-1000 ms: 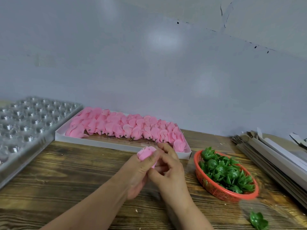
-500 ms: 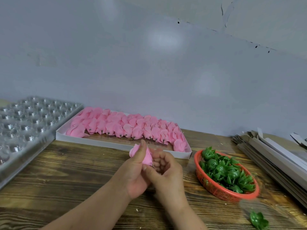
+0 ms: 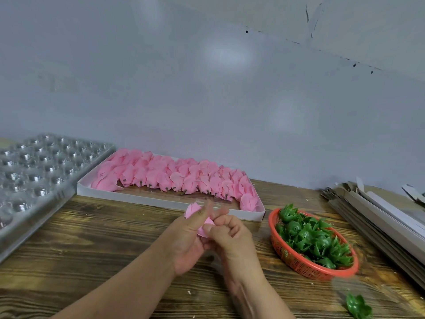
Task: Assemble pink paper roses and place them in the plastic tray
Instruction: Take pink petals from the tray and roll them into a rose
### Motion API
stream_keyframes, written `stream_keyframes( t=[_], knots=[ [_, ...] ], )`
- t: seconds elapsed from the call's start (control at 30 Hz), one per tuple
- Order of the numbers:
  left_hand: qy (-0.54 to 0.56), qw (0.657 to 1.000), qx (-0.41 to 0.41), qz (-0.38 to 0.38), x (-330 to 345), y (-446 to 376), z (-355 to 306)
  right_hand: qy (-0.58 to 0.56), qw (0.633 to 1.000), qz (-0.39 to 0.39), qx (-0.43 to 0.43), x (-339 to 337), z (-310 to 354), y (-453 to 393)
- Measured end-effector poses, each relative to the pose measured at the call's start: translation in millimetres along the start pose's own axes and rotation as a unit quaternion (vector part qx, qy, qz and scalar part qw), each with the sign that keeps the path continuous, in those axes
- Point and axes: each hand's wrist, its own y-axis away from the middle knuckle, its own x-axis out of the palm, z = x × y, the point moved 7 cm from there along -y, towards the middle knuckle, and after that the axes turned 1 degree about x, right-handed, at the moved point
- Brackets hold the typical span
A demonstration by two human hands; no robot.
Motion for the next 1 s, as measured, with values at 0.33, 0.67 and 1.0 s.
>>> stream_keyframes(
  t=[0.33, 0.67, 1.0],
  knots=[
    [0.042, 0.997, -0.007, -0.070, -5.2, 1.2, 1.6, 0.305, 0.935, -0.030, -0.178, 4.8, 22.1, 9.2],
    [-0.078, 0.997, 0.001, -0.018, -0.2, 3.8, -2.8, -0.021, 0.998, 0.029, 0.048, 6.0, -5.9, 1.3],
    [0.012, 0.997, -0.002, -0.080, -1.6, 2.2, 4.0, 0.376, 0.900, -0.053, -0.215, 6.8, 22.6, 11.5]
  ],
)
